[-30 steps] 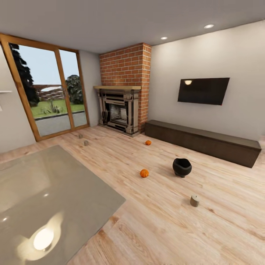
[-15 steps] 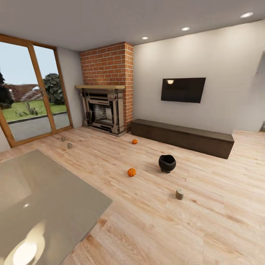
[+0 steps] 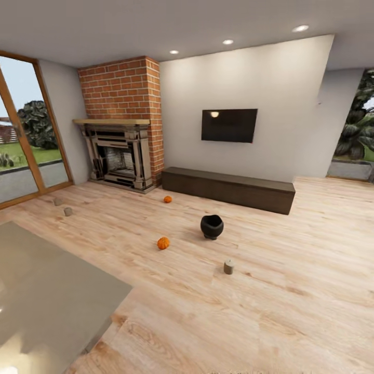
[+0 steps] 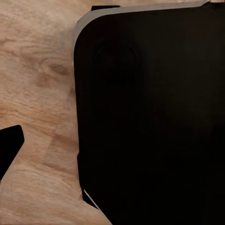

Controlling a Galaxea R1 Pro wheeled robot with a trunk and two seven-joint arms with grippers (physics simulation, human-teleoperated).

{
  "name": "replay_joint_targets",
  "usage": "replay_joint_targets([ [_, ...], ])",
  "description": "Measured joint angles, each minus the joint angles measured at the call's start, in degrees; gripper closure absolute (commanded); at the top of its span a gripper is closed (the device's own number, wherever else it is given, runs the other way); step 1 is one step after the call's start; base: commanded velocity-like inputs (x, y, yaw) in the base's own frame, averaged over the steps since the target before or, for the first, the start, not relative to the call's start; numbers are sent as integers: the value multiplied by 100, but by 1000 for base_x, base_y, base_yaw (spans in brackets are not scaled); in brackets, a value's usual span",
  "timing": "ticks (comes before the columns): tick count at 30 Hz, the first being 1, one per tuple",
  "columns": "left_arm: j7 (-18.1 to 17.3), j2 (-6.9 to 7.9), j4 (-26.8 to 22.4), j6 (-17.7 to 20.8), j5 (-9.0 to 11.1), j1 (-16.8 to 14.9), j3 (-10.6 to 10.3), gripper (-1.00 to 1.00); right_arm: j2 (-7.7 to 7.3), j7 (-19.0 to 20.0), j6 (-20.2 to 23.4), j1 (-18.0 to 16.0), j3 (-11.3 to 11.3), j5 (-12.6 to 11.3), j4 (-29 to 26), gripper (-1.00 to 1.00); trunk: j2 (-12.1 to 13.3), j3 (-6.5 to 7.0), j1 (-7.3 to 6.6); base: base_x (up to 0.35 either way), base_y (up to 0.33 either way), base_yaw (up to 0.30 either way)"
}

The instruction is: Place each of the two pumpkins and all three candles from the living room inside a cabinet in the living room (use any cabinet), then make sure every cabinet is closed, and position the cauldron so it is next to a table in the living room.

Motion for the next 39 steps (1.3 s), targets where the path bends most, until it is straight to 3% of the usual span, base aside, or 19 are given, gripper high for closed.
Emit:
replay_joint_targets([
  [25, 62, -2, -22, -135, -10, 0, -11, -100, -2, 2, -18, 0, 0, -2, -9, -100, 0, -60, 0, 0, -295, -274],
  [31, 66, 46, -581, -109, -8, -11, -11, -100, -8, 0, -5, 0, -36, -25, -24, -100, 0, -75, -1, 58, -297, -274],
  [35, 53, 55, -1257, -2, 5, -73, -5, -100, -2, 98, 40, -6, -128, -195, -97, -100, 0, -86, -1, 121, -289, -269],
  [37, 50, 56, -1586, 179, 15, -118, 0, -100, -5, 180, 91, -14, -143, -298, -448, -100, 0, -95, -1, 143, -230, -256],
  [39, 49, 61, -1897, 628, 32, -170, 10, -100, -12, 215, 300, -17, -149, -382, -957, -100, 1, -105, -1, 100, -160, -251],
])
